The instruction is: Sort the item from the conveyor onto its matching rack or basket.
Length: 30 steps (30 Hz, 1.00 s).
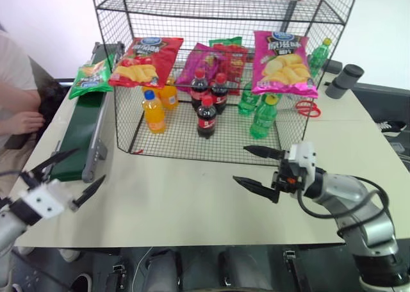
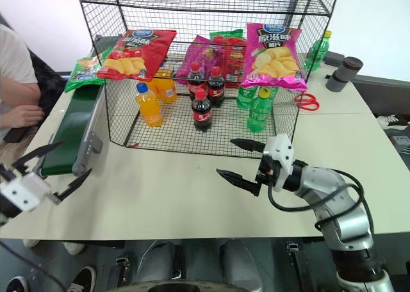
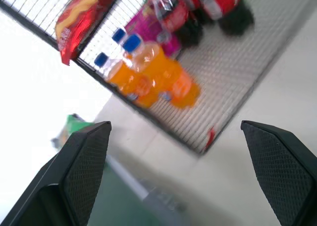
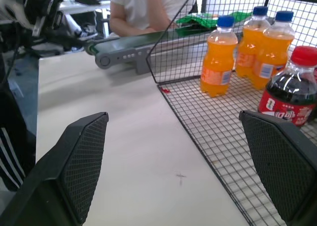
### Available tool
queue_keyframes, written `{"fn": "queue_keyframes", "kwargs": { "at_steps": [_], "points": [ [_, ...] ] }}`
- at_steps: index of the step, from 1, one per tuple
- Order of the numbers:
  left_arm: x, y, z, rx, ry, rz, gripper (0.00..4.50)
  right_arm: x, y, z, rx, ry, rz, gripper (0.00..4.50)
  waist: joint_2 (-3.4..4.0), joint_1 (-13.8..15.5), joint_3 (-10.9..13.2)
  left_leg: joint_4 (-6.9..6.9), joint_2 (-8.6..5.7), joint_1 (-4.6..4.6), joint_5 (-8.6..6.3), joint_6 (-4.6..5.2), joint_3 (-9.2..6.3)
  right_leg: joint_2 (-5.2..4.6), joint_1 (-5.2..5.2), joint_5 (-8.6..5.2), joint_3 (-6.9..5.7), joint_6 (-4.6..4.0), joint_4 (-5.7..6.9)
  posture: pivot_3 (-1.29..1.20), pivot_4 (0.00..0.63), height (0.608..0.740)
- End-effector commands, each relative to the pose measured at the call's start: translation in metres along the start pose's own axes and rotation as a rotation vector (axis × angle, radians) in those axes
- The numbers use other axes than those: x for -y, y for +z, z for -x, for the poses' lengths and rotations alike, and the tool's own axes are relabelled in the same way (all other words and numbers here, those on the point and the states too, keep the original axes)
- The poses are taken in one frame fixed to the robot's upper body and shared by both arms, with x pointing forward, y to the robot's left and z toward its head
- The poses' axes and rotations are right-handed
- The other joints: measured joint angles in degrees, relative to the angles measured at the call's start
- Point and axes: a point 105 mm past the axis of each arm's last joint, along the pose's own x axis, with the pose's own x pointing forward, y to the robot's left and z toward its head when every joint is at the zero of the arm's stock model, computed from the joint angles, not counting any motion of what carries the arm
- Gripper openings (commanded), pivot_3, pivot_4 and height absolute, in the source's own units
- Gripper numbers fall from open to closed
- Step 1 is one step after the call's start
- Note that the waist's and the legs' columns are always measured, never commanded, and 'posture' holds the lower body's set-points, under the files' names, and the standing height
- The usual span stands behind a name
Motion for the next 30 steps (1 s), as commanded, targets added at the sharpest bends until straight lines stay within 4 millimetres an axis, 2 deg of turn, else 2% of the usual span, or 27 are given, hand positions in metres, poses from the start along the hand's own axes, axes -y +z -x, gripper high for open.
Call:
{"fn": "queue_keyframes", "kwargs": {
  "at_steps": [1,5,12,16,22,30],
  "points": [
    [-0.013,-0.006,0.020,-0.068,0.041,-0.232,4.50,-0.002,-0.003,-0.008,-0.029,0.045,0.070,4.43,0.00,0.0,0.0,-0.02,0.01,-0.01,0.00,0.00,0.00,0.00,-0.03,0.00,0.00,0.00,0.00,0.00,0.150,0.740],
    [-0.017,-0.019,0.029,-0.148,0.080,-0.318,4.50,0.001,-0.003,-0.010,-0.018,0.044,0.086,4.43,0.00,0.2,0.0,-0.02,0.00,-0.04,0.00,0.00,-0.01,-0.03,-0.03,0.00,-0.06,0.00,0.00,0.00,0.150,0.740],
    [-0.007,-0.050,0.044,-0.295,0.112,-0.351,4.50,-0.001,0.000,-0.012,-0.001,0.057,0.098,4.43,-0.05,-0.2,0.0,-0.03,0.02,-0.04,-0.01,0.01,0.04,-0.09,-0.06,0.02,-0.06,0.03,0.01,0.00,0.150,0.740],
    [-0.008,-0.061,0.039,-0.327,0.139,-0.351,4.50,-0.002,0.000,-0.017,0.006,0.054,0.090,4.43,-0.07,-0.1,0.0,-0.04,0.03,-0.04,-0.01,0.01,0.02,-0.10,-0.06,0.03,-0.09,0.03,0.02,0.00,0.150,0.740],
    [-0.010,-0.065,0.029,-0.330,0.155,-0.361,4.50,-0.015,-0.002,-0.034,0.013,0.083,0.049,4.43,-0.18,-0.1,-0.1,-0.04,0.02,-0.04,-0.01,0.01,0.01,-0.20,-0.06,0.04,-0.17,0.01,0.04,0.00,0.150,0.740],
    [-0.013,-0.069,0.025,-0.347,0.173,-0.350,4.50,-0.019,0.003,-0.037,0.027,0.080,0.041,4.43,-0.19,-0.1,-0.1,-0.07,0.02,-0.07,-0.01,0.01,0.02,-0.24,-0.09,0.04,-0.17,0.00,0.05,0.00,0.150,0.740]
  ]
}}
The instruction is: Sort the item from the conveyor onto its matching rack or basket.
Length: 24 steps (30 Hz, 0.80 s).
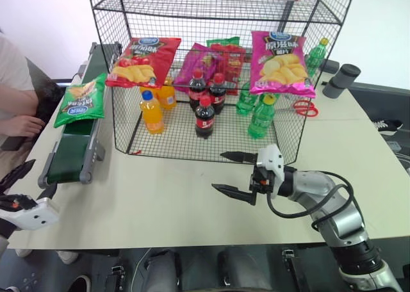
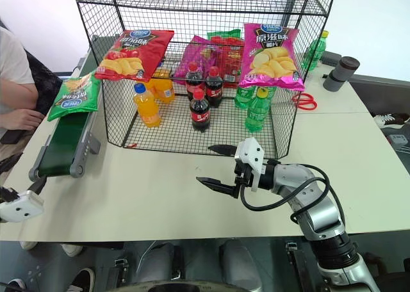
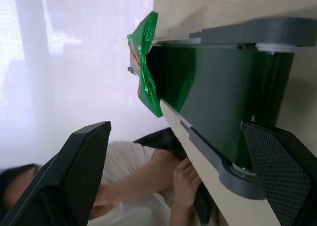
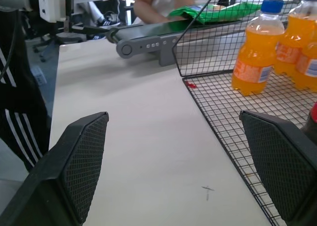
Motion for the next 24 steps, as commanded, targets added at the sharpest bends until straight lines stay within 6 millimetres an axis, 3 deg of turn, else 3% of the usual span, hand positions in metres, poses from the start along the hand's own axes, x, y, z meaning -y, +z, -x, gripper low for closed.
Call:
{"fn": "queue_keyframes", "kwargs": {
  "at_steps": [1,11,16,24],
  "points": [
    [-0.007,0.002,-0.002,0.005,0.032,0.005,4.50,-0.004,0.015,-0.004,0.046,0.014,0.032,4.43,0.00,0.0,0.0,0.00,0.00,0.00,0.00,0.00,0.00,0.00,0.00,0.00,0.00,0.00,0.00,0.00,0.150,0.740],
    [-0.006,0.008,-0.004,0.023,0.031,0.005,4.50,-0.006,0.025,-0.002,0.100,0.010,-0.026,4.43,-0.01,0.0,0.0,0.00,0.00,0.00,0.00,0.00,-0.01,-0.01,0.01,0.00,-0.01,0.00,0.00,0.00,0.150,0.740],
    [-0.008,0.008,-0.006,0.025,0.042,0.004,4.50,-0.019,0.035,0.001,0.162,0.066,0.022,4.43,-0.01,0.0,0.0,0.00,0.00,0.00,0.00,0.00,-0.01,-0.02,0.01,0.00,-0.01,0.00,0.00,0.00,0.150,0.740],
    [-0.009,0.010,-0.009,0.032,0.051,0.015,4.50,-0.023,0.027,0.002,0.132,0.100,0.092,4.43,-0.02,0.0,0.0,0.00,-0.01,0.00,0.00,0.00,-0.01,-0.01,0.01,0.00,-0.02,0.00,0.01,0.00,0.150,0.740]
  ]
}}
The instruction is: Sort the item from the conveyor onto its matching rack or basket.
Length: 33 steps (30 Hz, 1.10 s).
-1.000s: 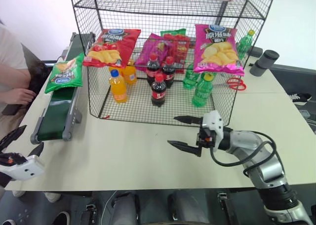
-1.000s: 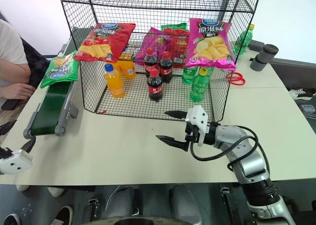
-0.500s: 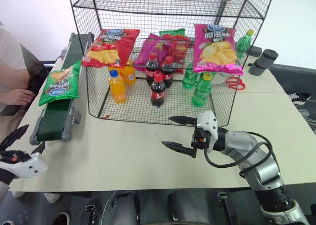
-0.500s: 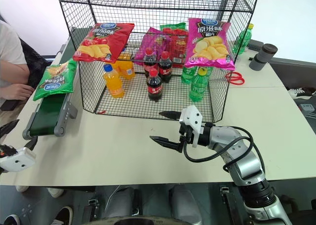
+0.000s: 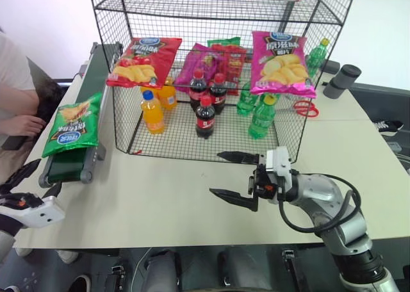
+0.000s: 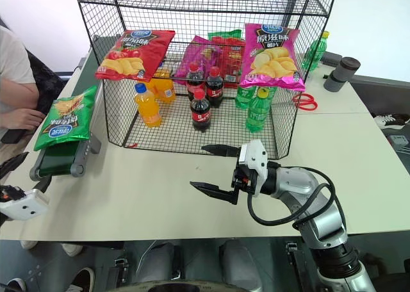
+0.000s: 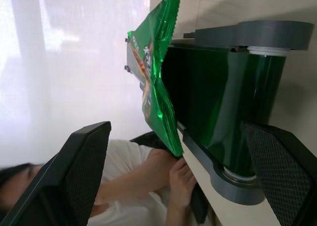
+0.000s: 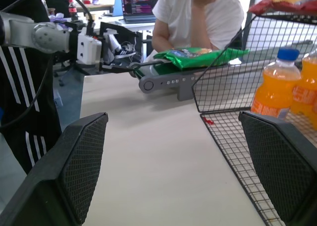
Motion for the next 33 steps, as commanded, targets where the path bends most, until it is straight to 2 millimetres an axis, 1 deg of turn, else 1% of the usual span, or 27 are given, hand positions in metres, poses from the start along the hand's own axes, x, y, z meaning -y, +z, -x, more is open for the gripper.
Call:
{"fn": "queue_keyframes", "kwargs": {
  "at_steps": [1,14,27,30,33],
  "points": [
    [-0.010,0.003,-0.003,0.015,0.042,0.007,4.50,-0.002,0.002,0.000,-0.010,0.030,0.057,4.43,0.00,0.0,0.0,0.00,0.00,0.00,0.00,0.00,0.00,0.00,0.00,0.00,0.00,0.00,0.00,0.00,0.150,0.740],
    [-0.009,0.007,-0.005,0.022,0.043,0.016,4.50,0.004,0.001,-0.001,-0.009,0.011,0.058,4.43,0.00,0.1,0.0,0.00,0.00,0.00,0.00,0.00,0.00,0.00,0.00,0.00,-0.01,0.00,0.00,0.00,0.150,0.740],
    [-0.007,0.015,-0.014,0.041,0.050,0.048,4.50,0.004,-0.003,0.003,-0.020,-0.016,0.062,4.43,0.00,0.1,0.0,0.00,-0.01,0.00,0.00,0.00,0.00,0.01,0.01,0.00,-0.02,0.00,0.01,0.00,0.150,0.740],
    [-0.005,0.018,-0.015,0.048,0.045,0.063,3.67,0.007,-0.003,0.004,-0.023,-0.026,0.069,4.50,0.00,0.0,0.0,0.00,-0.01,0.00,0.00,0.00,0.00,0.01,0.00,0.00,-0.02,0.00,0.01,0.00,0.150,0.740],
    [-0.004,0.018,-0.013,0.038,0.046,0.075,2.28,0.009,-0.003,0.005,-0.026,-0.035,0.073,4.50,0.00,0.1,0.0,0.00,-0.01,0.00,0.00,0.00,0.00,0.01,0.00,0.00,-0.02,0.00,0.01,0.00,0.150,0.740]
  ]
}}
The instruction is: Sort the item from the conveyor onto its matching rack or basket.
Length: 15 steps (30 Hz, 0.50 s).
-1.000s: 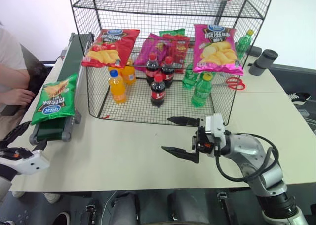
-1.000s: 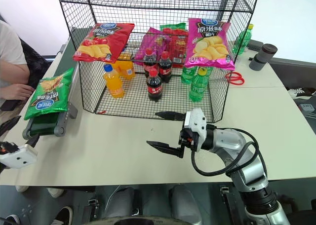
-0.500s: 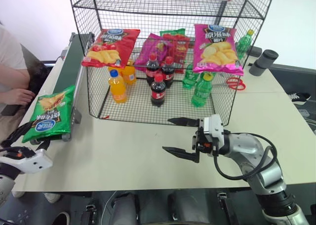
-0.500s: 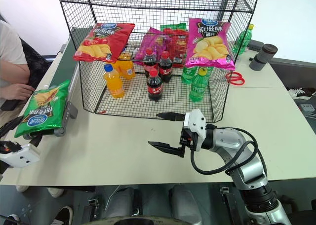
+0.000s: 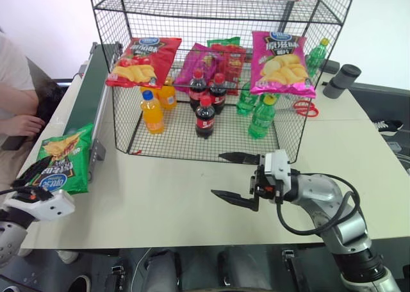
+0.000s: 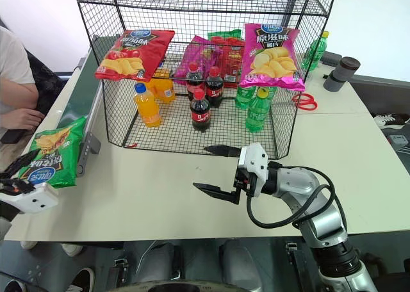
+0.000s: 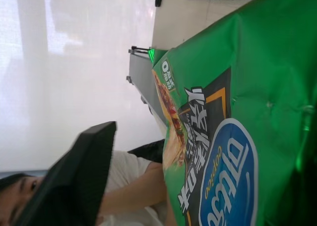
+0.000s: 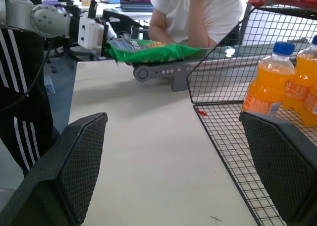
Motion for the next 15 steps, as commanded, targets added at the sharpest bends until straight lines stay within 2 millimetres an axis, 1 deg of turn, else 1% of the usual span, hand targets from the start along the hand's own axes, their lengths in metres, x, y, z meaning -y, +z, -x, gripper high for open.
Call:
{"fn": "queue_keyframes", "kwargs": {
  "at_steps": [1,2,3,4,5,8,11,13,15],
  "points": [
    [-0.006,0.002,0.001,0.000,0.030,0.021,1.76,0.005,0.006,0.002,0.020,-0.019,0.033,4.50,0.00,0.0,0.0,0.00,0.00,0.00,0.00,0.00,0.00,0.00,0.00,0.00,0.00,0.00,0.00,0.00,0.150,0.740],
    [-0.005,0.002,0.001,-0.004,0.033,0.027,1.37,0.006,0.006,0.003,0.018,-0.023,0.034,4.50,0.00,0.0,0.0,0.00,0.00,0.00,0.00,0.00,0.00,0.00,0.00,0.00,0.00,0.00,0.00,0.00,0.150,0.740],
    [-0.006,0.001,0.001,-0.011,0.040,0.035,0.78,0.007,0.005,0.004,0.017,-0.028,0.035,4.50,0.00,0.0,0.0,0.00,0.00,0.00,0.00,0.00,0.00,0.00,0.01,0.00,0.00,0.00,0.00,0.00,0.150,0.740],
    [-0.007,0.000,0.001,-0.016,0.047,0.037,0.35,0.007,0.005,0.005,0.016,-0.034,0.036,4.50,0.00,0.0,0.0,0.01,0.00,0.00,0.00,0.00,0.00,0.00,0.00,0.00,0.00,0.00,0.00,0.00,0.150,0.740],
    [-0.009,-0.001,0.001,-0.021,0.054,0.036,0.12,0.009,0.004,0.006,0.015,-0.039,0.037,4.50,0.00,0.0,0.0,0.00,0.00,0.00,0.00,0.00,0.00,0.00,0.00,0.00,0.00,0.00,0.00,0.00,0.150,0.740],
    [-0.016,-0.002,-0.001,-0.027,0.072,0.047,0.12,0.011,0.002,0.008,0.009,-0.047,0.043,4.50,0.00,0.0,0.0,0.01,0.00,0.00,0.00,0.00,0.00,0.01,0.01,0.00,0.00,0.00,0.00,0.00,0.150,0.740],
    [-0.026,-0.003,-0.004,-0.036,0.105,0.095,0.12,0.012,0.000,0.009,0.006,-0.053,0.046,4.50,-0.01,0.0,0.0,0.01,0.00,0.00,0.00,0.00,0.00,0.01,0.01,0.00,0.00,0.00,0.00,0.00,0.150,0.740],
    [-0.036,0.001,-0.007,-0.012,0.133,0.145,0.12,0.013,-0.001,0.010,0.003,-0.057,0.048,4.50,-0.01,0.1,0.0,0.01,0.00,0.00,0.00,0.00,-0.01,0.01,0.01,0.00,-0.01,0.00,0.01,0.00,0.150,0.740],
    [-0.050,0.012,-0.010,0.051,0.168,0.248,0.12,0.015,-0.003,0.011,0.000,-0.062,0.049,4.50,0.00,0.1,0.0,0.02,0.00,0.00,0.00,0.00,-0.01,0.00,0.01,0.00,-0.02,0.00,0.01,0.00,0.150,0.740]
  ]
}}
